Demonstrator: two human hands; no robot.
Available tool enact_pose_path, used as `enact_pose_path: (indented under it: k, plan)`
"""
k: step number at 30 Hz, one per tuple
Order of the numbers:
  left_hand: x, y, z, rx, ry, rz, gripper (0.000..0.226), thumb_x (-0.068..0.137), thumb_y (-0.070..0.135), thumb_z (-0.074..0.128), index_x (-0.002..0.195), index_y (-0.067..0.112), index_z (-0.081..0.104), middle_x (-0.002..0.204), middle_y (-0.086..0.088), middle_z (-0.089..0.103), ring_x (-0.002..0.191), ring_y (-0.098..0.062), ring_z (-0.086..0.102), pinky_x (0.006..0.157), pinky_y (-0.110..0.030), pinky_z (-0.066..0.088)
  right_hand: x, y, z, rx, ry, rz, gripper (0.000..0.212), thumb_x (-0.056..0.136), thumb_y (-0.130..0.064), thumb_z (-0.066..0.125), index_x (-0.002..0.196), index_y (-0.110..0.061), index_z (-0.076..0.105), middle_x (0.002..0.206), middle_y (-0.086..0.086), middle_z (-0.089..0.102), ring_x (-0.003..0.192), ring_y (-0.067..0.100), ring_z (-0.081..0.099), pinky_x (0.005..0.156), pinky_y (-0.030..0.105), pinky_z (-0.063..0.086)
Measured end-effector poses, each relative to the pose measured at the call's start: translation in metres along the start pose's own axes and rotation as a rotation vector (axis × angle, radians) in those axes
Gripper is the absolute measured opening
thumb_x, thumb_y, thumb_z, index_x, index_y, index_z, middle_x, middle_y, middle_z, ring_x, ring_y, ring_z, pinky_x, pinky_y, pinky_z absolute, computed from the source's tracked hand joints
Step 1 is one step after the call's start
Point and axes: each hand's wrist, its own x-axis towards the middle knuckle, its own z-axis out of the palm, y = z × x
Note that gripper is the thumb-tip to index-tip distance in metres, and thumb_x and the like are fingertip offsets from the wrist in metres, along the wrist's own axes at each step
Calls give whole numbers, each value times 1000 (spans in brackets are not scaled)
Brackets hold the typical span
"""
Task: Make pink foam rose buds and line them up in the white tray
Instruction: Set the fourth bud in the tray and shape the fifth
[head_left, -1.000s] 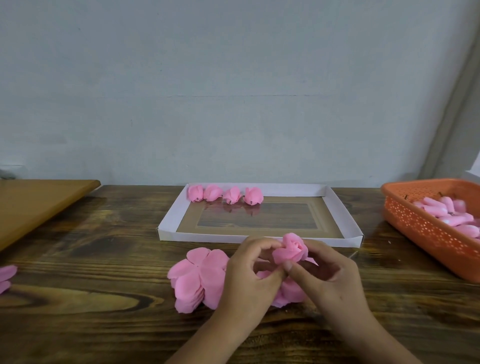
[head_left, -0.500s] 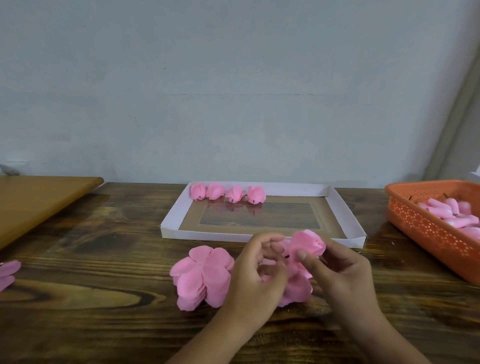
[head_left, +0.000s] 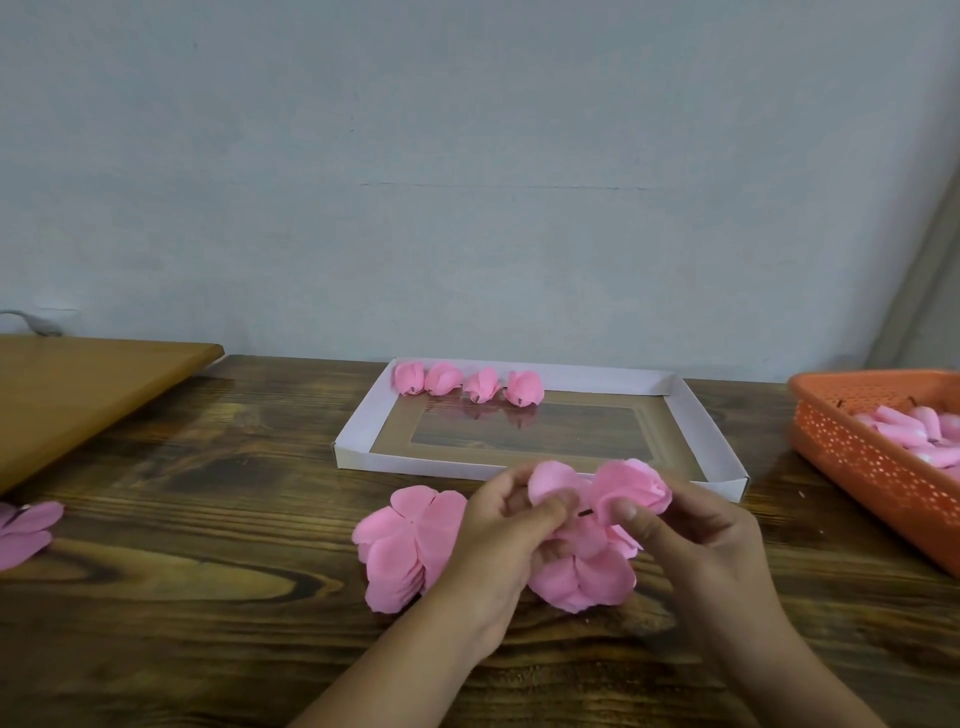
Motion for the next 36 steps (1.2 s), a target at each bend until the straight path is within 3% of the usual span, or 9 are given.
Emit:
enact_pose_path:
  k: [5, 9, 12, 17, 21, 27, 31, 36]
  plan:
    - [2, 2, 0, -22, 100, 43, 32, 69, 24, 86, 100, 19, 78, 99, -9, 78, 84, -19, 76, 65, -23, 58, -3, 2, 3, -48, -101, -87, 25, 73, -10, 75, 97, -14, 80, 92, 6, 79, 85, 17, 75, 72, 23, 59]
    - [1, 2, 1, 34, 151, 55, 16, 85, 19, 80, 101, 18, 78, 91, -5, 79, 75, -13, 74, 63, -22, 57, -4, 6, 5, -123, -141, -139, 30, 75, -7, 75, 104, -10, 76, 97, 0, 78, 90, 13, 74, 75, 19, 57]
    - [-2, 3, 2, 125, 175, 81, 9, 88, 23, 77, 97, 22, 79, 85, 1, 78, 71, -6, 73, 61, -18, 55, -4, 9, 3, -182, -160, -176, 31, 77, -8, 77, 108, -14, 76, 102, -1, 77, 96, 17, 73, 80, 25, 58]
    - [-8, 7, 5, 225, 85, 133, 11, 86, 34, 76, 93, 30, 82, 89, 4, 78, 79, -3, 72, 66, -16, 54, -3, 15, 2, -260, -172, -214, 34, 81, -3, 78, 110, -21, 76, 106, -1, 76, 101, 23, 71, 83, 33, 59]
    - [-10, 12, 5, 230, 3, 133, 32, 75, 47, 72, 100, 30, 82, 98, 3, 79, 91, -8, 74, 73, -20, 57, -3, 16, 0, -264, -161, -218, 42, 82, 3, 76, 115, -23, 74, 110, -4, 74, 105, 17, 70, 82, 24, 58]
    - [-9, 11, 4, 244, -27, 131, 36, 76, 47, 70, 102, 24, 82, 102, -3, 79, 100, -21, 74, 84, -31, 61, -5, 14, 1, -225, -147, -129, 42, 82, -11, 75, 120, -26, 69, 109, -8, 76, 103, 11, 72, 82, 23, 59]
    - [-11, 12, 6, 261, -41, 132, 35, 78, 49, 68, 101, 26, 81, 101, -2, 79, 98, -18, 74, 78, -25, 60, -5, 15, 0, -261, -153, -50, 49, 79, -24, 74, 128, -26, 64, 108, -10, 77, 100, 10, 73, 80, 28, 62]
    - [-11, 13, 4, 296, -61, 134, 38, 78, 54, 66, 103, 29, 81, 101, 0, 79, 98, -15, 73, 77, -23, 59, -5, 15, 0, -242, -180, -37, 46, 85, -14, 73, 128, -25, 63, 110, -9, 76, 102, 10, 72, 82, 27, 61]
